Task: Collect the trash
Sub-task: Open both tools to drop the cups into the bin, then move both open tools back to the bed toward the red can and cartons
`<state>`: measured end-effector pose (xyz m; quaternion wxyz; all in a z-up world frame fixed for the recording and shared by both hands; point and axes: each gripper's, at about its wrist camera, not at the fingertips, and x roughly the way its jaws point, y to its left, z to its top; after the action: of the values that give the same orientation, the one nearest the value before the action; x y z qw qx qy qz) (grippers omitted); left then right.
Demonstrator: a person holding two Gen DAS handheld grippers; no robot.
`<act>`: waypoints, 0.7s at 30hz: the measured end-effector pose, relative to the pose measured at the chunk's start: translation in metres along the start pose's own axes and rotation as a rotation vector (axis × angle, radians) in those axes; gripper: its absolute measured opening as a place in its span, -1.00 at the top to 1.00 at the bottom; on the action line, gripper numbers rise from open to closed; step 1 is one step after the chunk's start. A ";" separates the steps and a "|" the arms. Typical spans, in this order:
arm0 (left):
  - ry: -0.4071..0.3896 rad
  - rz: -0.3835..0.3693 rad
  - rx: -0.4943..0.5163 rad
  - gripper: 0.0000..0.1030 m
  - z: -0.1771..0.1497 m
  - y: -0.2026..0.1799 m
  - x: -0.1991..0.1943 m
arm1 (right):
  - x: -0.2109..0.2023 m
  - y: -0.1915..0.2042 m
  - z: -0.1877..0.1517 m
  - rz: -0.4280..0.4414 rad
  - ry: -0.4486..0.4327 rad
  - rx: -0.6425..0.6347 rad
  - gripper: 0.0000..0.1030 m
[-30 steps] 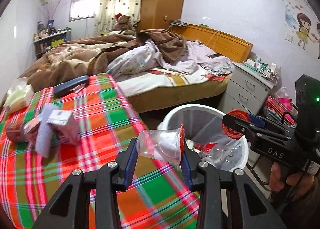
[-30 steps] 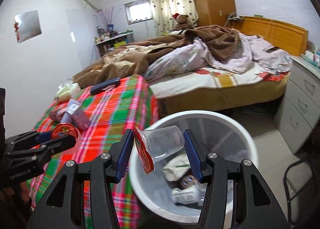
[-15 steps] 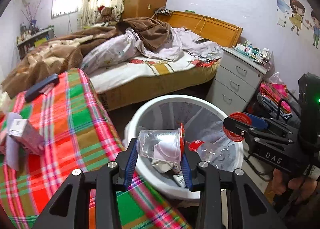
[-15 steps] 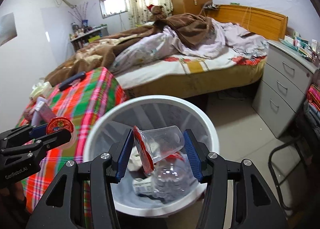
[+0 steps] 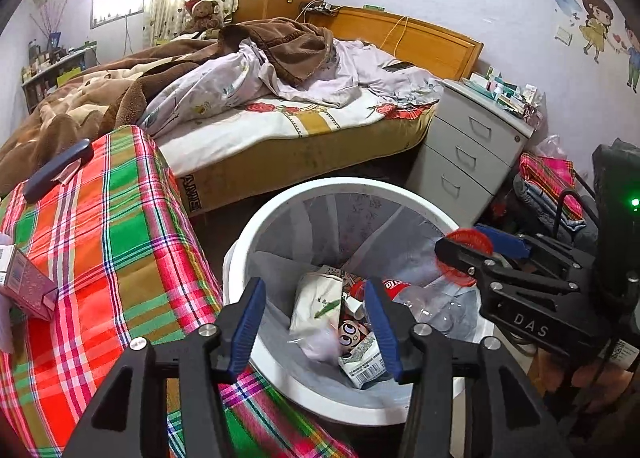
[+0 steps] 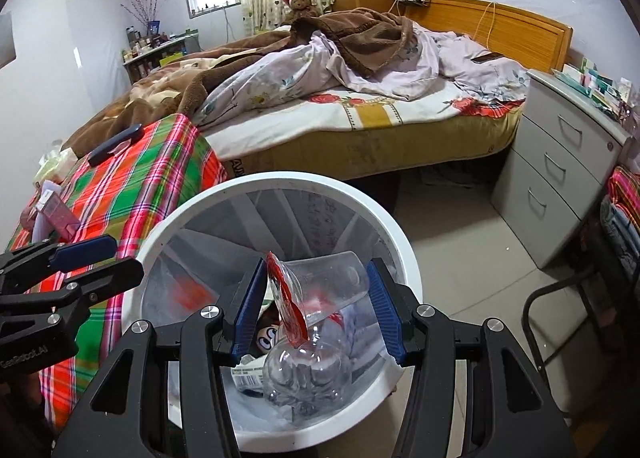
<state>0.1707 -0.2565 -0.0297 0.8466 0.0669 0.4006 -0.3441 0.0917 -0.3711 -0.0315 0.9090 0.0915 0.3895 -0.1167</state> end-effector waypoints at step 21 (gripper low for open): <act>-0.047 0.053 -0.042 -0.03 -0.013 0.022 -0.039 | -0.015 0.013 0.001 0.018 -0.050 0.032 -0.21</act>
<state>0.1593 -0.2147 -0.0138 0.8657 0.0516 0.3858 -0.3148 0.0861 -0.3564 -0.0184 0.9179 0.1065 0.3638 -0.1172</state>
